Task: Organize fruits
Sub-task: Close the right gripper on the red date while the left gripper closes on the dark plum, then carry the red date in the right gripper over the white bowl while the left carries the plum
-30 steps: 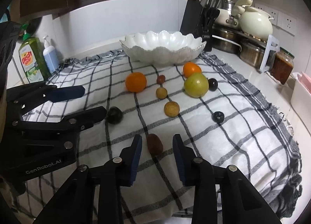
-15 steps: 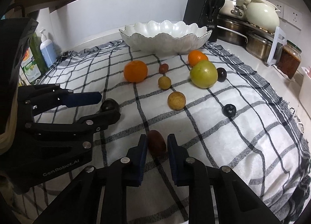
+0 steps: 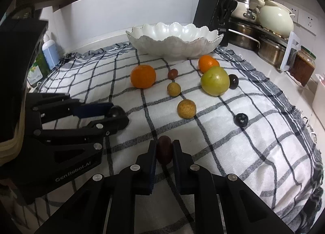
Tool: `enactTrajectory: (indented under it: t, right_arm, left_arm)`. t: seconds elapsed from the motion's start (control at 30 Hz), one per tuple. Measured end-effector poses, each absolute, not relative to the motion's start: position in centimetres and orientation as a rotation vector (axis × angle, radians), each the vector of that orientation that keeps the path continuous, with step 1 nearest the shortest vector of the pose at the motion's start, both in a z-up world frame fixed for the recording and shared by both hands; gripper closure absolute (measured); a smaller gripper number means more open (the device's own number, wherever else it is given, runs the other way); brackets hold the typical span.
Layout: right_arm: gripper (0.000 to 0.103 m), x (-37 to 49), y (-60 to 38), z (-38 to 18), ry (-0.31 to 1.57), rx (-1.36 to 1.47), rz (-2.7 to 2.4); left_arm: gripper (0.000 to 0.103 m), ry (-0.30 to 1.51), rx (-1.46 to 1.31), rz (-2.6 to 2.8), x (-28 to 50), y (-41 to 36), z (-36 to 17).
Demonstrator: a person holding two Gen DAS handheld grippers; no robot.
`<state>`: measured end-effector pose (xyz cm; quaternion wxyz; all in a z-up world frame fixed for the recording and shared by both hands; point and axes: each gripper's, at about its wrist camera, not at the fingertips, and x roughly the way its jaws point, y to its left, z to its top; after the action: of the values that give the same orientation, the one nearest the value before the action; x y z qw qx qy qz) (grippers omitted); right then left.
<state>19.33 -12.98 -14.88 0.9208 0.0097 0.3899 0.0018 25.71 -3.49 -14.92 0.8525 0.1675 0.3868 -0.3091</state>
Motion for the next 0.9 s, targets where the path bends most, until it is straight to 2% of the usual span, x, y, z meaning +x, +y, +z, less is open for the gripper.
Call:
enactTrajectory:
  t: [0.9]
  right_arm:
    - [0.086, 20.9, -16.4, -7.1, 0.618, -0.005, 0.160]
  left_arm:
    - [0.076, 0.694, 0.143, -0.436, 24.5, -3.6, -7.2]
